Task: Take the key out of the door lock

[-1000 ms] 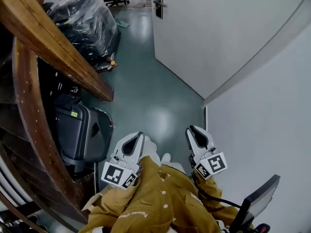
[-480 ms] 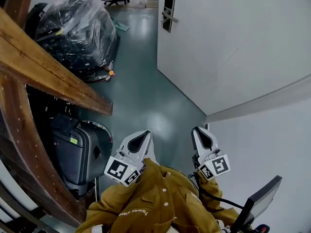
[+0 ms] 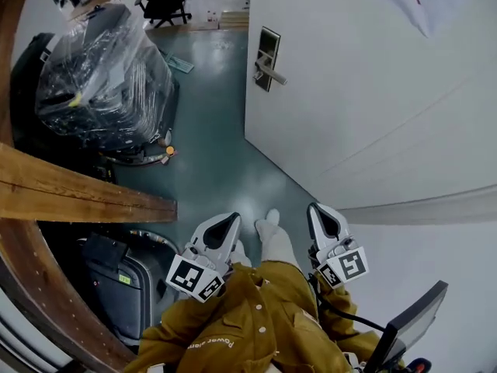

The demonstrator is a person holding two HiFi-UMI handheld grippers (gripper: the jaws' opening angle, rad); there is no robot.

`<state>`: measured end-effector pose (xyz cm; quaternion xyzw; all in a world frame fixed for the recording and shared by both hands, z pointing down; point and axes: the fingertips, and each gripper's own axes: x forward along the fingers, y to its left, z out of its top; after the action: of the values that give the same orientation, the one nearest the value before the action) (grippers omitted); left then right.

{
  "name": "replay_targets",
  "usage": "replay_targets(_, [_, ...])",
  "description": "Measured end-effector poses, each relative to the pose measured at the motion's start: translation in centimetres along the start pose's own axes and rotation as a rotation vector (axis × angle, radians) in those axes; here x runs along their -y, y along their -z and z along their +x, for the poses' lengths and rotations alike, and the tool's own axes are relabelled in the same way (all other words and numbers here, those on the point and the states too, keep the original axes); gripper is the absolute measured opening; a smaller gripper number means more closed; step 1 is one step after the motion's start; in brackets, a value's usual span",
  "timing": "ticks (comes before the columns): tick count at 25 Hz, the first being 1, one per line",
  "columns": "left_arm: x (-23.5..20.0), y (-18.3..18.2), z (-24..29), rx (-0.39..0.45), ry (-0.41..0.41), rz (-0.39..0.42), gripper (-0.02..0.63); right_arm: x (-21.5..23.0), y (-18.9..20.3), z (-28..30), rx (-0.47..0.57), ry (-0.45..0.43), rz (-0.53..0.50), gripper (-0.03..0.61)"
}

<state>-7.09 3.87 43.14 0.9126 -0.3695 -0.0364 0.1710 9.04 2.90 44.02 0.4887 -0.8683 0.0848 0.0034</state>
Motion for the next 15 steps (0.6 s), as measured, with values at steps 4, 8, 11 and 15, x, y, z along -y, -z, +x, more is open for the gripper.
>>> replay_targets(4, [-2.9, -1.4, 4.8, 0.013, -0.007, 0.002, 0.000, 4.0, -0.3, 4.8, 0.000, -0.026, 0.027, 0.006])
replay_targets(8, [-5.7, -3.8, 11.2, 0.037, -0.049, 0.015, 0.000, 8.3, -2.4, 9.9, -0.019, -0.077, -0.066, 0.010])
replay_targets(11, [-7.1, -5.5, 15.9, 0.042, -0.081, 0.052, 0.000, 10.7, -4.1, 13.0, -0.025, -0.134, -0.119, 0.010])
replay_targets(15, [-8.9, -7.0, 20.6, 0.074, -0.111, 0.033, 0.000, 12.7, -6.2, 16.3, 0.015, -0.209, -0.094, 0.010])
